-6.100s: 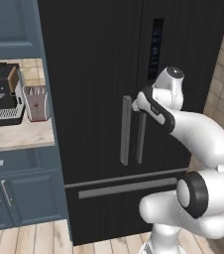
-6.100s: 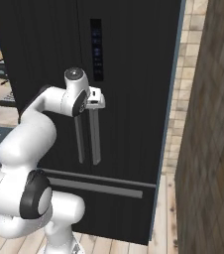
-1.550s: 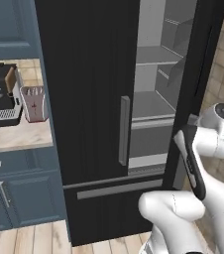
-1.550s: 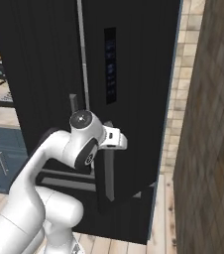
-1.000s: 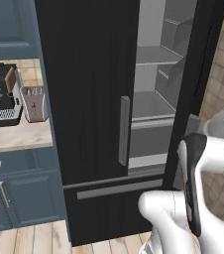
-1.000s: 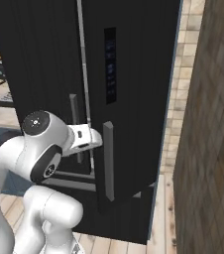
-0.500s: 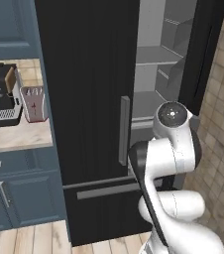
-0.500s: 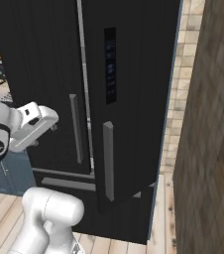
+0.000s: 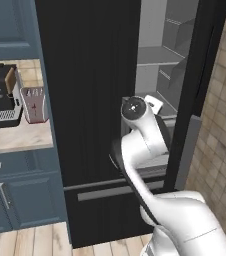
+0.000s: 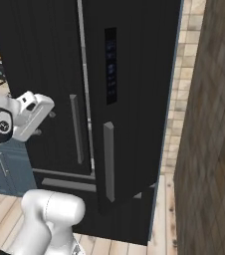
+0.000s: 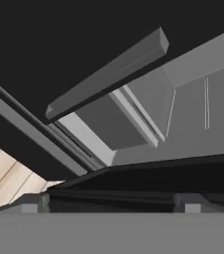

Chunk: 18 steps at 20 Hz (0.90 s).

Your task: There is a bowl on the dining counter. Grab a lemon wedge from the fridge and place it in the bowl. Then get the liquor bottle and glass cup from the cabinet and place them next to the bowl.

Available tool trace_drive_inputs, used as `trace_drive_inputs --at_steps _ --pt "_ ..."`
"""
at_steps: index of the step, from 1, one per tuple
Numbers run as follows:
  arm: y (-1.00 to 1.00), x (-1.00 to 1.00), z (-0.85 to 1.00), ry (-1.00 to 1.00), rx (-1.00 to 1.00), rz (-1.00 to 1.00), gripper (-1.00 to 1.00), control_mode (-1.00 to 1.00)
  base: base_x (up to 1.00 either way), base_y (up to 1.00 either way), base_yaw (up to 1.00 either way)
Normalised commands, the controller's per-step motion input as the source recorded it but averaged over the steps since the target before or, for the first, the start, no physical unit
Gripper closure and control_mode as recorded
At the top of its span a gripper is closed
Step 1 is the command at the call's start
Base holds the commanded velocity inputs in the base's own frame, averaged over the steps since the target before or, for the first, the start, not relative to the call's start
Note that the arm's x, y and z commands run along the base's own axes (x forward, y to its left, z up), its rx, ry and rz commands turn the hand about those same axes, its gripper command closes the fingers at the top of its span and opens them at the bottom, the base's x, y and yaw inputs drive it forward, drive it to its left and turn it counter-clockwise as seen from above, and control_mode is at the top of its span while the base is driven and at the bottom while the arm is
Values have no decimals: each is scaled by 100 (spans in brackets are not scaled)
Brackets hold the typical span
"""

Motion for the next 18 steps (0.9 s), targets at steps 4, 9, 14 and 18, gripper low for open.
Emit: trace_drive_inputs --at_steps 4,9,14,18 --pt "-8 100 0 7 0 5 -100 -100 0 0 0" --pt "-20 83 0 1 0 10 -100 -100 0 0 0" --pt "-30 54 0 0 0 9 -100 -100 0 0 0" --pt "-38 23 -1 0 0 4 -100 -100 0 0 0"
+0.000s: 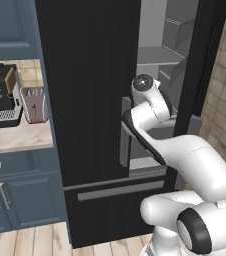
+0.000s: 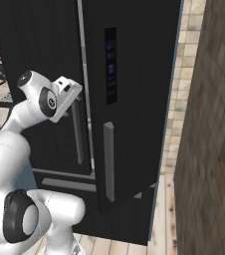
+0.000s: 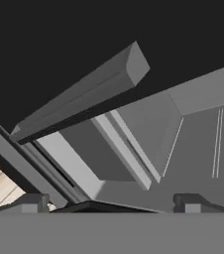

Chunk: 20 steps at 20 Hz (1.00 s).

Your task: There is a bowl on the dining counter. Grab a lemon wedge from the fridge and place it in the bowl. Then get the liquor bottle and glass cup from the cabinet and place them next to the bowl.

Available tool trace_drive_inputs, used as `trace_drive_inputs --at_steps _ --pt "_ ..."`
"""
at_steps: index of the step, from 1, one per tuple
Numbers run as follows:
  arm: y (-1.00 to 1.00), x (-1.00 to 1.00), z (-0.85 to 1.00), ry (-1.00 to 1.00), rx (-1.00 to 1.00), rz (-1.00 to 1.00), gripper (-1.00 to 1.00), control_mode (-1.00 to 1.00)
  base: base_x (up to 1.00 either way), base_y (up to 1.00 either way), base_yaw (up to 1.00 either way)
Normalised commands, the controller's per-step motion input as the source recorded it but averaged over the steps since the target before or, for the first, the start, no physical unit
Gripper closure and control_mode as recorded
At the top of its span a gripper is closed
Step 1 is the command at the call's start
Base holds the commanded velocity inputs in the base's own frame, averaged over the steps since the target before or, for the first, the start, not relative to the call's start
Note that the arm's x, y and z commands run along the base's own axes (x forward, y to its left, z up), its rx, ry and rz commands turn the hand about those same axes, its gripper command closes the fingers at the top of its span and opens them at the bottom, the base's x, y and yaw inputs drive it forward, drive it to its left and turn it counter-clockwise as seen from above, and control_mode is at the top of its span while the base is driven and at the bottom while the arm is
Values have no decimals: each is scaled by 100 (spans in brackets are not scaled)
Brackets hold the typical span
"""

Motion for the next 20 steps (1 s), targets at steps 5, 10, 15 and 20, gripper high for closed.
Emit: trace_drive_inputs --at_steps 5,10,15,20 --pt "-50 0 -6 0 0 0 -100 -100 0 0 0" --pt "-54 0 -4 1 0 0 -100 -100 0 0 0" --pt "-50 0 0 7 0 0 -100 -100 0 0 0" --pt "-49 -16 0 5 0 -8 -100 -100 0 0 0"
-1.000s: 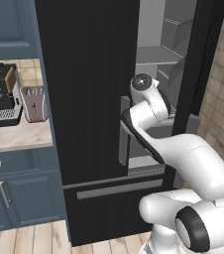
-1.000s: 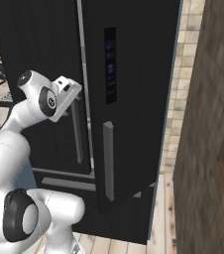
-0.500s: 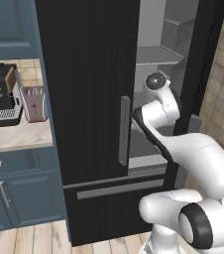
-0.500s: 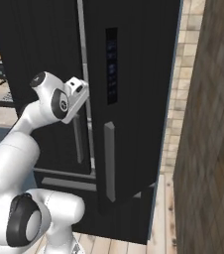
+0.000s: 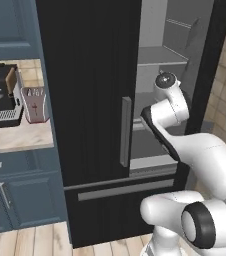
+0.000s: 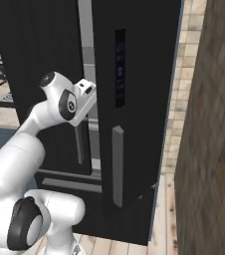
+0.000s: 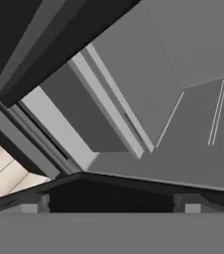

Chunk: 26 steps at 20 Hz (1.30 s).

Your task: There is a bowl on the dining counter. Grab a lemon wedge from the fridge and place it in the bowl. Then get the liquor bottle and glass cup from the cabinet and place them next to the bowl.

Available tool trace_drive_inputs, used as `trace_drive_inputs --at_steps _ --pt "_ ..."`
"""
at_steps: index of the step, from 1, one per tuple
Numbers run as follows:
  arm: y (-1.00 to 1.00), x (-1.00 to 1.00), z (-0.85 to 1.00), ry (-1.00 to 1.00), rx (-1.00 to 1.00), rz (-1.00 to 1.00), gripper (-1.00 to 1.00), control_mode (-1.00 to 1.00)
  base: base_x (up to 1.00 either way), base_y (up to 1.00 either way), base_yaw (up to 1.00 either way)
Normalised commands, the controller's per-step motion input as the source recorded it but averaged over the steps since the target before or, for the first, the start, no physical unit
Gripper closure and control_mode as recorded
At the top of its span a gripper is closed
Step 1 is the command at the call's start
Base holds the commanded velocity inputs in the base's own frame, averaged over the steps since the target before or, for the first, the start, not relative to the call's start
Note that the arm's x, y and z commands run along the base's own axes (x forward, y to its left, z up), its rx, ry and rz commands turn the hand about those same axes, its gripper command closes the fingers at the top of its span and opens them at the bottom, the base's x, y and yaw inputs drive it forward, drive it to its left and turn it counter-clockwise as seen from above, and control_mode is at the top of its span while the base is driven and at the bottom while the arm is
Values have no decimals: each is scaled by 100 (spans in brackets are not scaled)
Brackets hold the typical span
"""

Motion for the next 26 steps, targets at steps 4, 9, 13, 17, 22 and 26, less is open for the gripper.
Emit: trace_drive_inputs --at_steps 4,9,13,17,22,26 --pt "-52 -43 0 5 0 -12 -100 -100 0 0 0" --pt "-57 -59 0 5 0 -15 -100 -100 0 0 0" --pt "-59 -69 0 0 0 -16 -100 -100 0 0 0" --pt "-63 -53 1 0 0 -13 -100 -100 0 0 0" --pt "-60 -22 15 0 0 -4 -100 -100 0 0 0" --pt "-54 -2 21 0 0 0 -100 -100 0 0 0"
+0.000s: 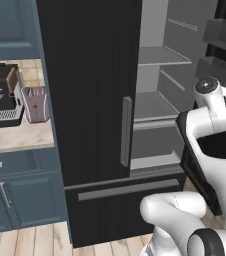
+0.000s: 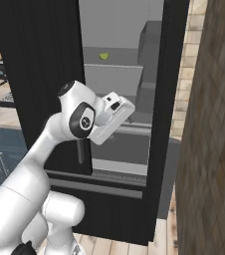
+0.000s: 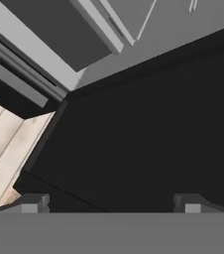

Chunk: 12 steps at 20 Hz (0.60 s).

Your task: There is a bowl on the dining counter. Grab a lemon wedge from the fridge and place it in the bowl. Then get the liquor bottle and glass cup from the cabinet and place them next to the bowl.

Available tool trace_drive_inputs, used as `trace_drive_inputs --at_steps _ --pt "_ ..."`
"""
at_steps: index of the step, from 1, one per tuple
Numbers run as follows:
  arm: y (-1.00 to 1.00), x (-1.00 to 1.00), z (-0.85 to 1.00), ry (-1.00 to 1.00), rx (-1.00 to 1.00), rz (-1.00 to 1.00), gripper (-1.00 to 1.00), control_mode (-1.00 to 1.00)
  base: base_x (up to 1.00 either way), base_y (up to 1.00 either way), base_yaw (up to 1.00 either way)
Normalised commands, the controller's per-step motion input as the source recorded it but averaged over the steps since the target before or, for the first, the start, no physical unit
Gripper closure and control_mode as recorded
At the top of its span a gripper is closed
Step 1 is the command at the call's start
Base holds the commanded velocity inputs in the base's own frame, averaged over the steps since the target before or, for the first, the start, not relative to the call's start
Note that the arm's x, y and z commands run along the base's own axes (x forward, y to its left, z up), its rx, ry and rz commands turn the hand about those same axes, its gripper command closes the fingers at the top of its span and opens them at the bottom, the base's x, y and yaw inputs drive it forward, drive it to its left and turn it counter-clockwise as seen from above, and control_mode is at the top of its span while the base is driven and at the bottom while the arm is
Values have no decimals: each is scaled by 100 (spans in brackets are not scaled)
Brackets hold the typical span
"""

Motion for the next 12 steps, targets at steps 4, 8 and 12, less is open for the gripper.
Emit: trace_drive_inputs --at_steps 4,8,12 --pt "-47 0 11 0 0 0 -100 -100 0 0 0" --pt "-25 -6 0 -8 1 2 -100 -100 0 0 0" --pt "2 -29 0 -14 0 3 -100 -100 0 0 0"
